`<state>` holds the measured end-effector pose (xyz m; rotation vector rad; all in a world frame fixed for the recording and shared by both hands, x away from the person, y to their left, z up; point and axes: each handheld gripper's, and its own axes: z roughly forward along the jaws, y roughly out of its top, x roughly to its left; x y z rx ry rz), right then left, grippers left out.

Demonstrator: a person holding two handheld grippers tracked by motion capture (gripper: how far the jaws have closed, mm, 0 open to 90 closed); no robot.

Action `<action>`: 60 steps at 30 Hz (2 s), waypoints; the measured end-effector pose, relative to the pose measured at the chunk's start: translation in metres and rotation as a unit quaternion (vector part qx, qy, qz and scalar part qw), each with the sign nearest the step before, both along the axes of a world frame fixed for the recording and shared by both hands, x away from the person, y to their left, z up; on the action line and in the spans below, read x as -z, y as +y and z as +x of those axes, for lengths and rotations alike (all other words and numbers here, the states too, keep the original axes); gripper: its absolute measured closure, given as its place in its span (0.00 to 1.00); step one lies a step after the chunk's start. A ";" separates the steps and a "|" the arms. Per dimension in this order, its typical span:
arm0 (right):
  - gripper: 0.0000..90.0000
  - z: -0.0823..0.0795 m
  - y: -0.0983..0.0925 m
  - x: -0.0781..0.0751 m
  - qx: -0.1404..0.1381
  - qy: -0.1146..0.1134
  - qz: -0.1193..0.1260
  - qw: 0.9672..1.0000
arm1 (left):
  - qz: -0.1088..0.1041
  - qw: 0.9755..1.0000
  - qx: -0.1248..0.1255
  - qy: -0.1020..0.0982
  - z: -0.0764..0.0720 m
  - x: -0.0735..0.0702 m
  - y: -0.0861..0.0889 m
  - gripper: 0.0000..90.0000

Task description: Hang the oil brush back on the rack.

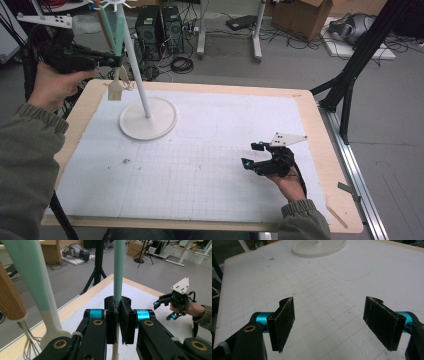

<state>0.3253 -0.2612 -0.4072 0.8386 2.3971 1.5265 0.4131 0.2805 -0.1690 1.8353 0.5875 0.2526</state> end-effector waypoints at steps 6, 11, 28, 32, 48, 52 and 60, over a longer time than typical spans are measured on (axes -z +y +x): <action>0.27 0.000 -0.001 0.000 0.003 0.000 0.001 1.000 | -0.017 1.000 -0.008 0.001 0.004 -0.005 0.006 0.94; 0.27 0.000 -0.001 0.000 0.002 -0.001 0.002 1.000 | -0.013 1.000 -0.012 0.010 0.008 -0.003 0.008 0.94; 0.27 0.000 -0.003 -0.001 0.001 -0.005 0.006 1.000 | -0.019 0.999 -0.032 0.024 0.018 0.002 0.010 0.94; 0.27 0.000 -0.003 -0.001 0.003 -0.002 0.007 1.000 | -0.007 0.999 -0.038 0.017 0.015 0.001 0.009 0.93; 0.27 0.000 -0.004 -0.002 0.003 -0.006 0.007 1.000 | 0.033 0.998 -0.045 0.008 0.005 -0.002 0.012 0.83; 0.27 0.000 -0.004 -0.002 0.003 -0.009 0.006 1.000 | 0.037 0.999 -0.040 0.005 0.002 0.000 0.008 0.81; 0.27 -0.002 -0.004 -0.002 0.004 -0.008 0.003 1.000 | 0.051 0.998 -0.030 0.003 -0.012 0.014 0.002 0.78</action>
